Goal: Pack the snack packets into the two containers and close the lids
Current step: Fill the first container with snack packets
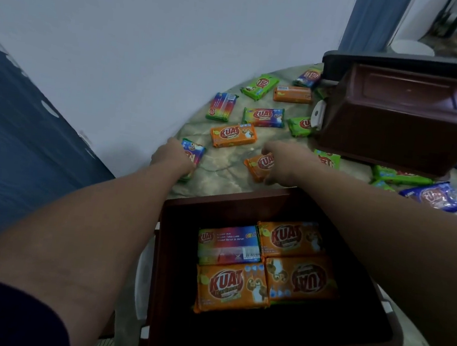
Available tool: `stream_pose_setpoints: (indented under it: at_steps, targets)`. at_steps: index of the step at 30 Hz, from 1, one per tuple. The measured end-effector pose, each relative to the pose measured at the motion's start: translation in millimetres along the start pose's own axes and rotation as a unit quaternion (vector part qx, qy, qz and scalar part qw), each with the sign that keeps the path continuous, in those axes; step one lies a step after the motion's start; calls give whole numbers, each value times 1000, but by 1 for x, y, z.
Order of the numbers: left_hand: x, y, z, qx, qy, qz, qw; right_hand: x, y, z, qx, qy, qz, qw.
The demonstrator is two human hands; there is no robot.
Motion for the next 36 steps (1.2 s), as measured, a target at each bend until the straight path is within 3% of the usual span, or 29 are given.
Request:
stream_pose_setpoints:
  at_steps: [4, 10, 18, 24, 30, 36]
  targets:
    - [-12, 5, 4, 22, -43, -53, 997, 1, -1, -1, 3, 10, 2, 1000]
    - [-24, 6, -10, 71, 34, -88, 993, 8, -4, -1, 24, 77, 35, 996]
    - [-33, 33, -1, 94, 24, -128, 987, -1, -9, -16, 140, 135, 14, 981]
    - [-44, 50, -1, 140, 27, -172, 975, 1, -11, -16, 105, 168, -19, 980]
    - [-54, 60, -5, 142, 44, -189, 971, -2, -9, -18, 112, 95, -47, 988]
    - [-59, 66, -1, 136, 57, -196, 969, 1, 1, 0, 31, -3, -53, 998]
Point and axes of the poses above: each hand's wrist, its own y-axis away from the middle knuckle, its own z-axis out of the back of the hand, x = y × z, the point moved 5 cm from there along -y, towards the middle knuckle, and after that the axes turned 7 degrees about -y, right-handed, at the moved point
